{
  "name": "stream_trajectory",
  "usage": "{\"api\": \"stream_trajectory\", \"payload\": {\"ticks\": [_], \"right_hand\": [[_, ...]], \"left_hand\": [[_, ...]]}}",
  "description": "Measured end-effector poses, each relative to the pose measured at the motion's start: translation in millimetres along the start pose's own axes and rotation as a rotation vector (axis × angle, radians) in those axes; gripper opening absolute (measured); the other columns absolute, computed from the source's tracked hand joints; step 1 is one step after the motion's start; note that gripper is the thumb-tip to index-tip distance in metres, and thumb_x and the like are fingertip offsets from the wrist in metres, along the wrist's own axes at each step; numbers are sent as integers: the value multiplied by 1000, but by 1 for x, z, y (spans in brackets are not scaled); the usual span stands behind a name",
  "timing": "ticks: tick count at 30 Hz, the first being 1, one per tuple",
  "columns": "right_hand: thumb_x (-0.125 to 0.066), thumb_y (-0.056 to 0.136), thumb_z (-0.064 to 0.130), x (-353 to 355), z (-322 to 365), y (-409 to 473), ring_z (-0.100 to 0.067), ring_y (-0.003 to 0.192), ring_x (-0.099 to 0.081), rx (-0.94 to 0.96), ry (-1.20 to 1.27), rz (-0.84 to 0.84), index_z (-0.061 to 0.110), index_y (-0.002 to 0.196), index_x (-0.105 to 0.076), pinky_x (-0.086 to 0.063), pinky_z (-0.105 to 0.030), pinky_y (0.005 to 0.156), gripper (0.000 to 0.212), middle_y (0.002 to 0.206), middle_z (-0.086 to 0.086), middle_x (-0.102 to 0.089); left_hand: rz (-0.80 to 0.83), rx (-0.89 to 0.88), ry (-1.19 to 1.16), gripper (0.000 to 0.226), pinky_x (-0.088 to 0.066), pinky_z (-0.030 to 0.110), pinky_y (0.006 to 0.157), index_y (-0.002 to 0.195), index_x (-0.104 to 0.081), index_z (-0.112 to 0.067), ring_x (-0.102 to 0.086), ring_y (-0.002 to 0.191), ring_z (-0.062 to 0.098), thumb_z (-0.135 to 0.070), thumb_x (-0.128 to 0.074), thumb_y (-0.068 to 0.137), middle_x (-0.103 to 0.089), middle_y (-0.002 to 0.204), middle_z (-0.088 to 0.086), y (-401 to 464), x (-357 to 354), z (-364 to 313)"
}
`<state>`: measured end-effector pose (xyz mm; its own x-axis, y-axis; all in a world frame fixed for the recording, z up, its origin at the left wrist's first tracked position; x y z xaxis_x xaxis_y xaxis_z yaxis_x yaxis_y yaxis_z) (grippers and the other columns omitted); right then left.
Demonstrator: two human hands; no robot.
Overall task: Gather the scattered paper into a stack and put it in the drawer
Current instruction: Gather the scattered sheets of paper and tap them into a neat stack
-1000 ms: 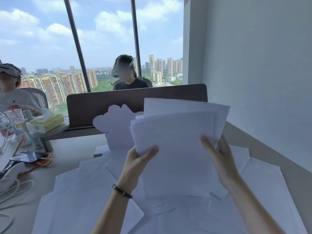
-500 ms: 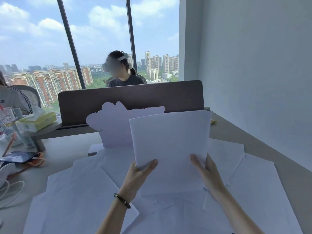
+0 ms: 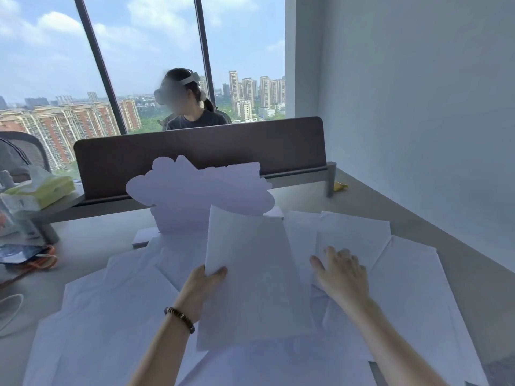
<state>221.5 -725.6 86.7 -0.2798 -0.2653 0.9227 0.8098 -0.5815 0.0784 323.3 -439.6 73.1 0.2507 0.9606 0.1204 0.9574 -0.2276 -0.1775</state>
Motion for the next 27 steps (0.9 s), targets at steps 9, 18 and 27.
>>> {"api": "stream_trajectory", "payload": {"ticks": [9,18,27], "right_hand": [[-33,97,64,-44,-28,2,-37,151,-13,59,-161,271,43,144,-41,-14,-67,114,51,163,-9,-21],[-22,94,72,-36,-52,6,-46,150,-7,-143,-216,197,27,158,-15,-8,-59,118,78,163,-28,-8],[-28,89,78,-30,-54,15,-45,149,-13,-167,-170,81,25,155,-23,-14,-60,116,85,160,-30,-14]], "left_hand": [[-7,124,146,15,-52,46,94,100,-70,-9,-68,100,35,-19,-59,98,-73,105,14,16,6,32],[-77,-29,207,19,-45,28,67,84,-67,-18,-61,77,22,-16,-55,99,-68,86,5,9,-1,7],[-12,46,254,15,-45,29,70,88,-68,-20,-62,79,21,-20,-56,98,-68,89,4,6,-15,14]]}}
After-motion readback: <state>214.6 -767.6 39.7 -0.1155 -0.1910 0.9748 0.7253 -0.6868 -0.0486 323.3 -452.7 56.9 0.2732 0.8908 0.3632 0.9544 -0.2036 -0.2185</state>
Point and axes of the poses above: each hand's wrist, its own y-axis towards the middle knuckle, its own x-axis out of the back of the hand, z = x × y, the point moved 6 cm from there along y, towards the middle knuckle
